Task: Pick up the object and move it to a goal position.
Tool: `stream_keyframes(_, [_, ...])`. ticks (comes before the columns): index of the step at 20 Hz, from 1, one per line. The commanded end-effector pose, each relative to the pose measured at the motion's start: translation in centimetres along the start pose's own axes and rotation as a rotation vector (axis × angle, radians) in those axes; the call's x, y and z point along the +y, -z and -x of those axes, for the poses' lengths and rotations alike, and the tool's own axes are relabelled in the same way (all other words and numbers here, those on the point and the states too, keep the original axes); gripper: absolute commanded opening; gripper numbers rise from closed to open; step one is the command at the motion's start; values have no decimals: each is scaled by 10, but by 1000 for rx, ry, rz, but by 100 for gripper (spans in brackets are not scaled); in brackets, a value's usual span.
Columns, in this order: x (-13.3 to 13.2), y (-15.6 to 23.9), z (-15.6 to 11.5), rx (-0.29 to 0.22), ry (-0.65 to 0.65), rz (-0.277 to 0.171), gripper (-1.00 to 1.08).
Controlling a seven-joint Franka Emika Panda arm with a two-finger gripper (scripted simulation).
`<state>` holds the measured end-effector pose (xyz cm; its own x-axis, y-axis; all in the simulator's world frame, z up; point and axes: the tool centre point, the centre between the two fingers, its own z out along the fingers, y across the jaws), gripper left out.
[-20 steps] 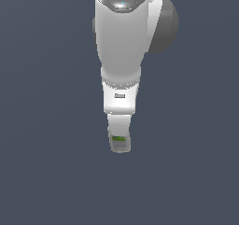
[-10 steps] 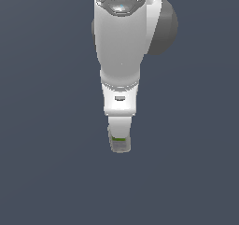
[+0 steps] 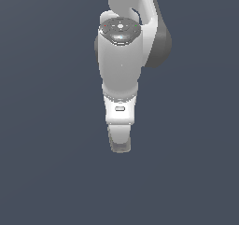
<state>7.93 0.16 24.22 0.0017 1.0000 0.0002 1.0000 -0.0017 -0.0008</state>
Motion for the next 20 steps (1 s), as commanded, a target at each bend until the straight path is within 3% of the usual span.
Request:
stream_keyframes(1, [0, -8, 0, 0, 0, 1, 100])
stream_keyframes(5, [1, -12, 0, 0, 1, 1, 100])
stream_keyframes(6, [1, -12, 0, 0, 1, 1, -100])
stream_keyframes(20, [3, -6, -7, 0, 4, 6, -100])
